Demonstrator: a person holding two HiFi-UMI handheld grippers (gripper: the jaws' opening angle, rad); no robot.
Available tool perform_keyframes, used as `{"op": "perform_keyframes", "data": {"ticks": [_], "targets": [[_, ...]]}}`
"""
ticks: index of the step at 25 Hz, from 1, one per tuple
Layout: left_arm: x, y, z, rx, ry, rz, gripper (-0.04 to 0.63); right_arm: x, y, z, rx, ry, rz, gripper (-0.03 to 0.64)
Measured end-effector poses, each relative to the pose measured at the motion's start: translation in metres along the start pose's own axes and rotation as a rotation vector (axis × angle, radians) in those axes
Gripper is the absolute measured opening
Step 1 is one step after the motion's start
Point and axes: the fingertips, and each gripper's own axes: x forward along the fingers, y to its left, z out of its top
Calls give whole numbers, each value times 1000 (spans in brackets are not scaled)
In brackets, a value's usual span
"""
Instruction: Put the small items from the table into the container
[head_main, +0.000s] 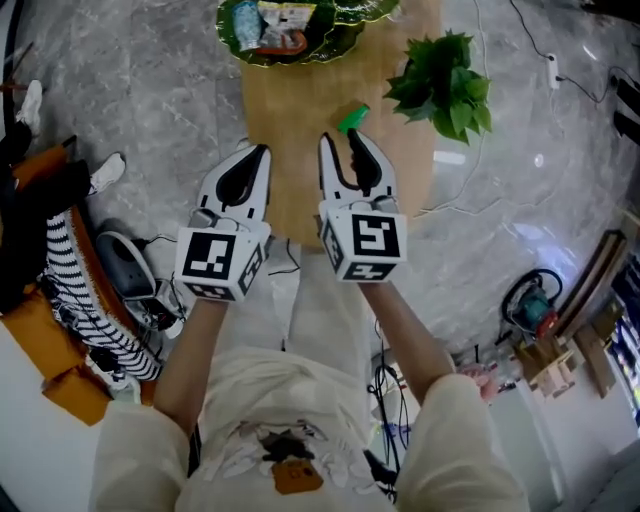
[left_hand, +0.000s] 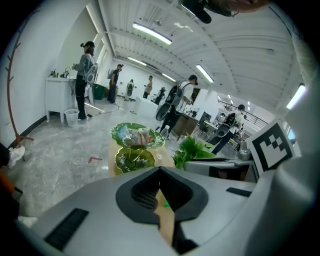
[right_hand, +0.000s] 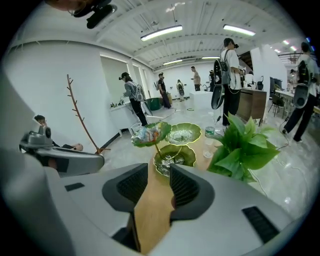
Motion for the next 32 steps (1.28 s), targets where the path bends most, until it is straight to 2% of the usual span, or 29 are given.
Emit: {"op": "perform_keyframes", "data": {"ticks": [16,32], "targets": [[34,-37,-71,2,78,-23,9,-3,-59,-92,150,84,-61,138],[87,-18,-153,14,163,-52,9,50,-101,-181,270,148,-161,140]]}}
